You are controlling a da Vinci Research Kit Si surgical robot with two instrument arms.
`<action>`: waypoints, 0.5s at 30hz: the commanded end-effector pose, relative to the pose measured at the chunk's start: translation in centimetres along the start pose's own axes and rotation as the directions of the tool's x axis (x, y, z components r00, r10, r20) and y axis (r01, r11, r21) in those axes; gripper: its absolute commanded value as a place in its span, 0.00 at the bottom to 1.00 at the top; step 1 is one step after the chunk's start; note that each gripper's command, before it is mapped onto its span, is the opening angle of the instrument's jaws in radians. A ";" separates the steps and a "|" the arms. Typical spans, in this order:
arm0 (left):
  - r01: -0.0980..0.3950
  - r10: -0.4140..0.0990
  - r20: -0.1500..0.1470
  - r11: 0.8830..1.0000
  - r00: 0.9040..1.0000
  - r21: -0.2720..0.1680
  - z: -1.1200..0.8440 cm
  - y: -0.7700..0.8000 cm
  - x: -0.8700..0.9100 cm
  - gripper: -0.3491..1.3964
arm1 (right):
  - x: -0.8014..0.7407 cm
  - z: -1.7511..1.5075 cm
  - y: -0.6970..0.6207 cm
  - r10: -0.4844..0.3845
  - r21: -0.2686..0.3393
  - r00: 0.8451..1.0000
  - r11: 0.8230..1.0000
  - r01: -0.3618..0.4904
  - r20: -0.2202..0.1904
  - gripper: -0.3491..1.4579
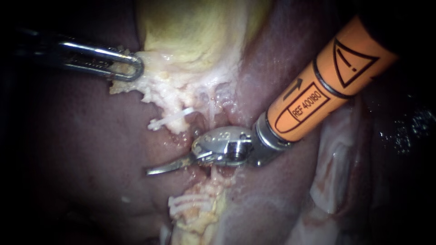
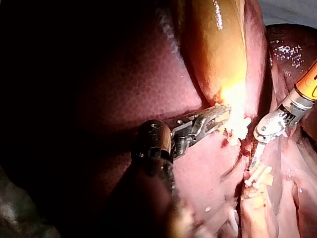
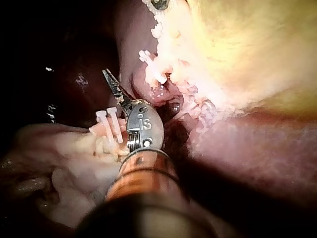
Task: Go back from the cut left tube
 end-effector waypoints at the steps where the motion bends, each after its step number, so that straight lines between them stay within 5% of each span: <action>1: 0.000 0.000 0.000 1.000 1.000 -0.001 0.00 0.00 0.00 0.00 | 0.00 0.00 0.00 0.003 0.002 1.000 1.000 -0.003 -0.005 0.00; 2: 0.000 0.000 0.000 1.000 1.000 -0.001 0.00 0.00 0.00 0.00 | 0.00 0.00 -0.01 0.003 0.004 1.000 1.000 -0.003 -0.011 0.09; 4: 0.000 0.000 0.001 1.000 1.000 -0.001 0.00 0.00 0.00 0.00 | 0.01 0.01 -0.01 0.033 0.005 0.999 0.999 -0.032 -0.018 0.53; 7: 0.000 0.000 0.001 1.000 1.000 -0.001 -0.01 0.00 0.00 0.00 | 0.04 0.04 -0.01 0.074 -0.010 0.997 0.997 -0.074 -0.024 0.78; 10: 0.000 0.000 0.001 1.000 1.000 -0.001 -0.01 -0.01 0.00 0.00 | 0.05 0.04 -0.01 0.086 -0.034 0.996 0.996 -0.087 -0.034 0.89; 15: 0.000 0.000 0.001 1.000 1.000 -0.001 -0.01 -0.01 0.00 0.00 | 0.07 -0.01 -0.02 0.094 -0.041 0.995 0.995 -0.095 -0.039 0.94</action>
